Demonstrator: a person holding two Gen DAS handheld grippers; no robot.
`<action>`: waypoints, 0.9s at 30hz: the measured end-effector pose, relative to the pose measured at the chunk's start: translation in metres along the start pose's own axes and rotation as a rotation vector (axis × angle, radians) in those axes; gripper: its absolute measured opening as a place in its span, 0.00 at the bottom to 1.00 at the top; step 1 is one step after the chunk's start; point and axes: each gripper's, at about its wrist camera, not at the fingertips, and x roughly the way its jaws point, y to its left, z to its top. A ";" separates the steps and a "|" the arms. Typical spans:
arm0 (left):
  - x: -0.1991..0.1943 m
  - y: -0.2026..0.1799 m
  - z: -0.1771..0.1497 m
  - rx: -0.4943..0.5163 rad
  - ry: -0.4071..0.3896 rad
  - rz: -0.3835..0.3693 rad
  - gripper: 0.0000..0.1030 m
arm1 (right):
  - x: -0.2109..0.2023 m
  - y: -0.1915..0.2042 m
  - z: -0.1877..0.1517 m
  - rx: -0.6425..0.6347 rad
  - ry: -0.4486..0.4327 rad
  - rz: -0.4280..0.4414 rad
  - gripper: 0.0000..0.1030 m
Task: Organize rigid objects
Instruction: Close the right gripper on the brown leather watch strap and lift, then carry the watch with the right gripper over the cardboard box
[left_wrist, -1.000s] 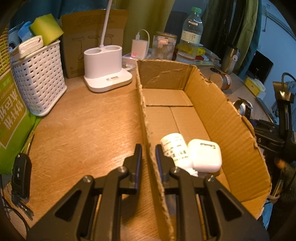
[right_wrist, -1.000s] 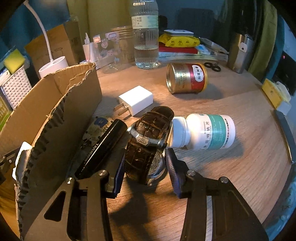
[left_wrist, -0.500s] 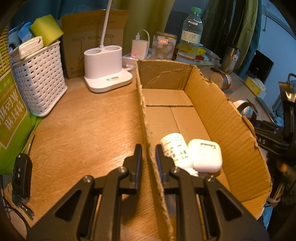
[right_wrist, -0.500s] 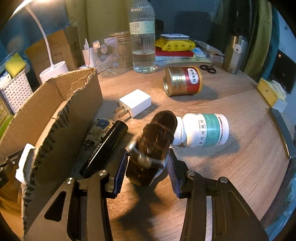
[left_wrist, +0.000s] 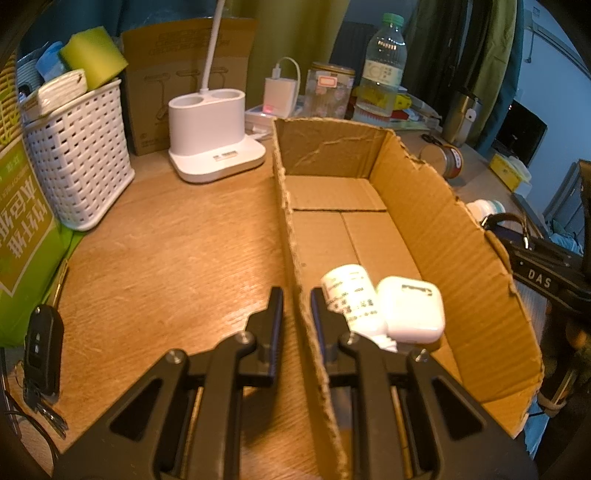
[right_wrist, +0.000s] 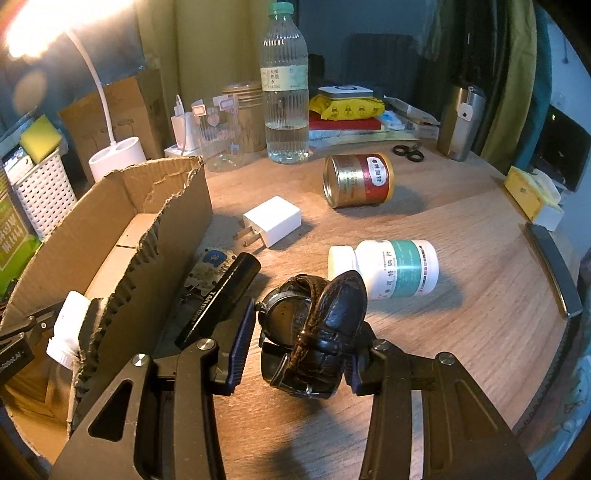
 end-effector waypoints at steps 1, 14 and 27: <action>0.000 0.000 0.000 0.000 0.000 0.000 0.15 | -0.001 0.001 0.001 -0.001 -0.003 0.000 0.43; 0.000 0.000 0.000 0.000 0.000 0.000 0.15 | -0.024 0.011 0.008 -0.015 -0.059 0.014 0.43; 0.004 0.002 0.001 -0.003 0.009 -0.002 0.15 | -0.057 0.032 0.028 -0.060 -0.136 0.010 0.43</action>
